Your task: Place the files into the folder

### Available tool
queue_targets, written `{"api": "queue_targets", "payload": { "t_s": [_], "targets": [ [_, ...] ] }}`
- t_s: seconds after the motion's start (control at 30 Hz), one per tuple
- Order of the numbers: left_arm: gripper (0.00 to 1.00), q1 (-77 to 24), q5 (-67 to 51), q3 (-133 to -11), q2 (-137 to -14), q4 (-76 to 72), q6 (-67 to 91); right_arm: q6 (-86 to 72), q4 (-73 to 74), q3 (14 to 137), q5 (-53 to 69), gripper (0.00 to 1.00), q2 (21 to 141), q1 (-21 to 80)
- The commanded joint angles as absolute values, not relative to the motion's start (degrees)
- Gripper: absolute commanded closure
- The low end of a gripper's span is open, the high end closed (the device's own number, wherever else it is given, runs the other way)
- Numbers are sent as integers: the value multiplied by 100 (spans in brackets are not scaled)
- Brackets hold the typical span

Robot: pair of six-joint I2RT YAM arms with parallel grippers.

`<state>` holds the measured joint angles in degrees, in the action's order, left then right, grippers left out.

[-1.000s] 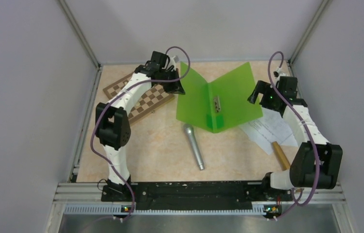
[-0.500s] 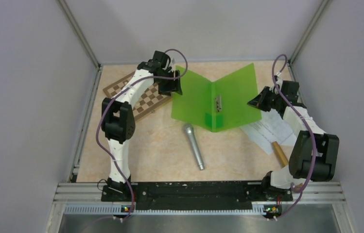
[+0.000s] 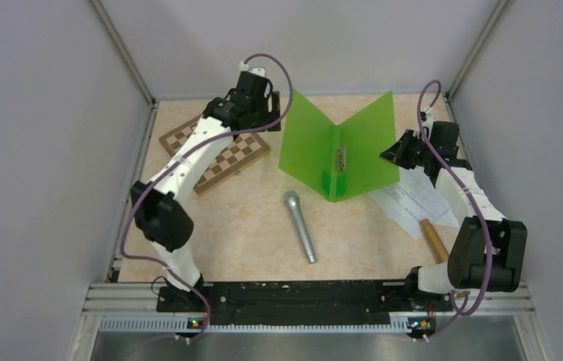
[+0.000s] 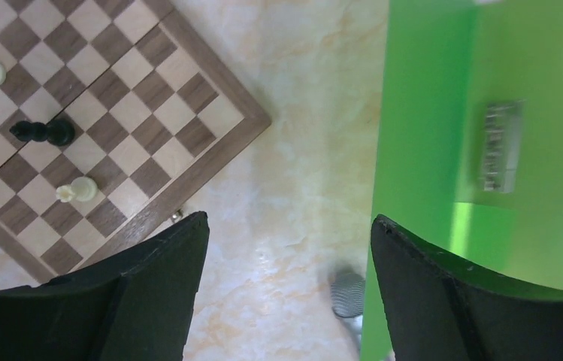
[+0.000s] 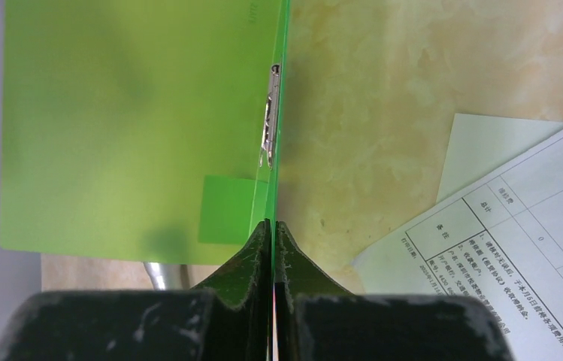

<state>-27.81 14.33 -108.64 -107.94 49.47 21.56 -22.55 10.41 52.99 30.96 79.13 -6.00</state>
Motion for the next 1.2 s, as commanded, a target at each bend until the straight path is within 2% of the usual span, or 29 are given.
{"api": "queue_targets", "payload": {
  "t_s": [0.0,0.1,0.23,0.43,0.53,0.63,0.9,0.93,1.0,1.03,1.13,1.17],
  "targets": [
    [17,-2786,548,-10012,-9504,3332,2357,-2136,999,5626,2966,100,7916,-435],
    [16,-2781,-728,-9682,-9537,2793,2692,-2111,1004,5643,2988,100,8003,-413],
    [17,-2800,-1537,-9714,-9858,2684,3152,-2042,1109,5684,2967,100,8001,-405],
    [18,-2894,-1395,-9441,-9602,2039,3279,-1908,1307,5697,2843,100,7986,-404],
    [18,-2900,-1620,-9891,-10217,2585,3134,-1831,1348,5676,2805,100,8024,-404],
    [18,-2892,-2074,-9713,-10756,2449,3151,-1645,1554,5750,2660,100,8136,-404],
    [19,-2881,-1715,-9653,-11809,2477,3111,-1324,1761,5879,1602,100,8564,-405],
    [19,-2879,-1706,-9680,-11916,2455,3099,-1306,1760,5898,1431,92,8651,-404],
    [19,-2878,-1654,-9816,-12166,2547,3062,-1283,1799,5996,1229,66,8817,-404],
    [20,-2875,-1623,-9882,-12250,2631,3019,-1275,1896,6064,1092,57,8872,-404],
    [20,-2876,-1606,-9974,-12403,2674,2995,-1269,2286,6380,581,40,8844,-354],
    [20,-2876,-1616,-9975,-12424,2679,2997,-1272,2429,6476,343,38,8746,-311]
  ]
}}
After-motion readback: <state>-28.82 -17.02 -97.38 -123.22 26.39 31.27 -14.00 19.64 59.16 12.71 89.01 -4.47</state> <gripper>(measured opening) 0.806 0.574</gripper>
